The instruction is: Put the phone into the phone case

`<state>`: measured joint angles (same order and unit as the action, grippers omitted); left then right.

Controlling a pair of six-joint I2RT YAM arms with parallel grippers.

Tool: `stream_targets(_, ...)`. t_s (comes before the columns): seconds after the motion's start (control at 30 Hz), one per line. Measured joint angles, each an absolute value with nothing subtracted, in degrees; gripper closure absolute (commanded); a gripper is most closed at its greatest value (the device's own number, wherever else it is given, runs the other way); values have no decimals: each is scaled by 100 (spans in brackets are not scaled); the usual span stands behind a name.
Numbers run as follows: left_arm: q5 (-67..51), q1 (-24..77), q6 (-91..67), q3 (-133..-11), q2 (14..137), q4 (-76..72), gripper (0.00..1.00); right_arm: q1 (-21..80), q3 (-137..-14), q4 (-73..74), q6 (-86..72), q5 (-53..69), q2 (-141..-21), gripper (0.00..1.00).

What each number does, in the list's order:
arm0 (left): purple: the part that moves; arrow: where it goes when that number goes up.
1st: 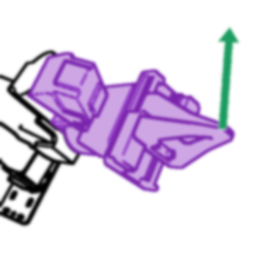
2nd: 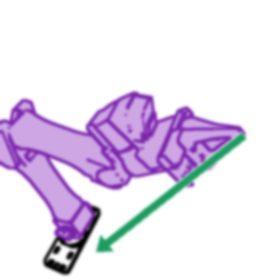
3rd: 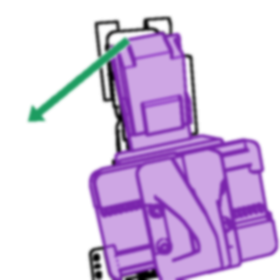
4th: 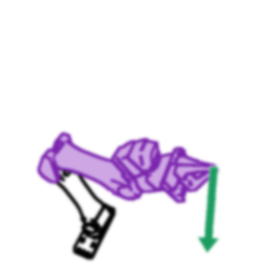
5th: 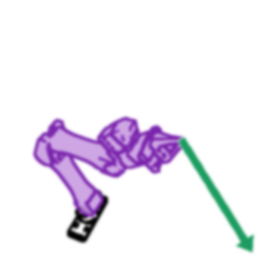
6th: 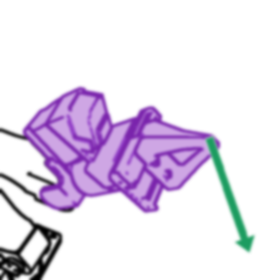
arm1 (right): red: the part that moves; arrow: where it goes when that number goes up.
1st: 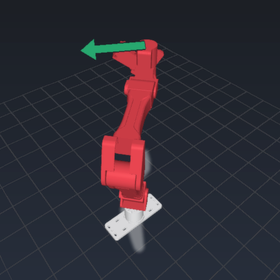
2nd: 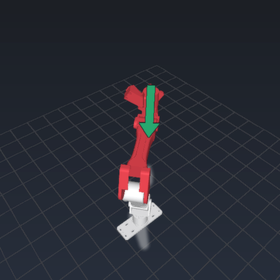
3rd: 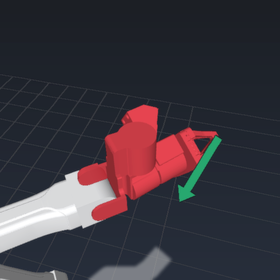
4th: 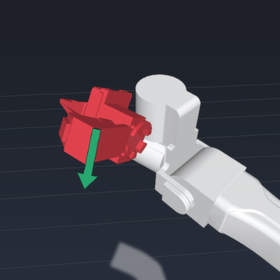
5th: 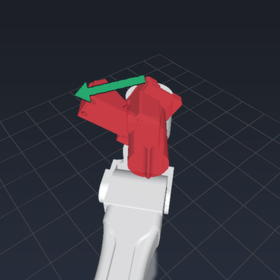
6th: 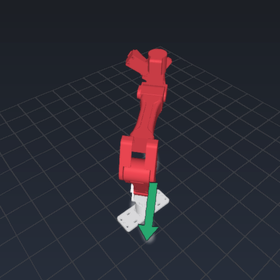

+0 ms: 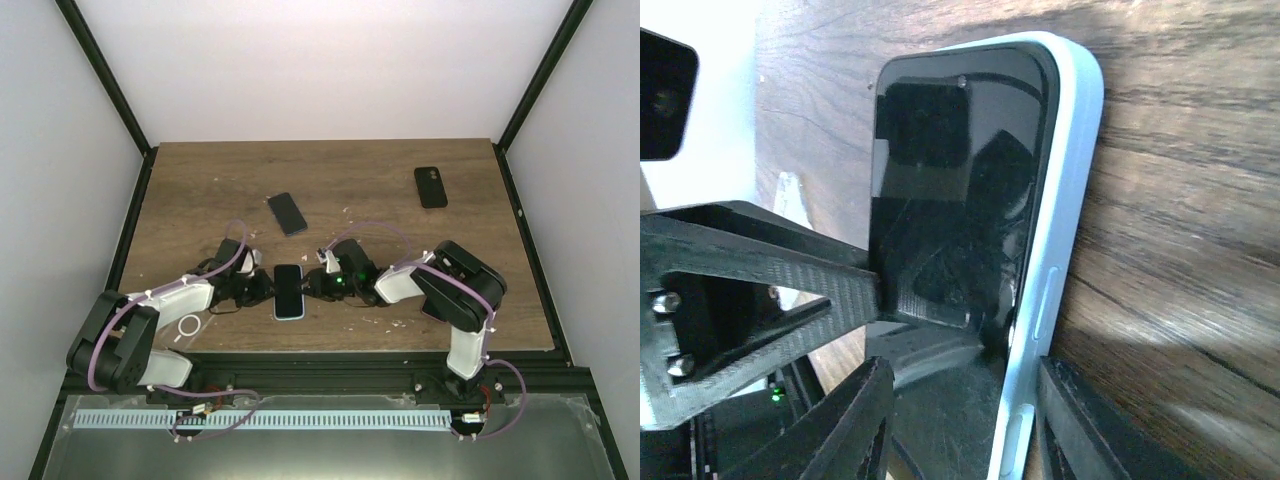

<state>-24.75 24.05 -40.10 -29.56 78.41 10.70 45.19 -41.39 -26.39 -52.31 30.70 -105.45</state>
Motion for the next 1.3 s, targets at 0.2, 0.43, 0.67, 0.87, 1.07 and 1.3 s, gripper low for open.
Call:
stream_targets(0.2,-2456,2399,-4025,-2891,7795,1072,82,4458,-4112,-3186,-5673,3260,-10698,59)
stream_targets(0.43,-2464,2397,-4047,-2762,7583,1131,82,4431,-3830,-4106,-6257,3411,-10742,59)
stream_targets(0.67,-2515,2394,-4042,-2727,7542,1133,76,4416,-3697,-4563,-6499,3588,-10785,54)
stream_targets(0.87,-2488,2392,-4025,-2724,7441,1291,75,4407,-3697,-4910,-6654,3844,-10895,52)
stream_targets(1.07,-2491,2388,-4027,-2685,7406,1286,75,4394,-3697,-5072,-6718,3964,-10993,52)
stream_targets(1.3,-2512,2388,-4032,-2628,7373,1229,75,4388,-3745,-4947,-6672,4027,-11052,52)
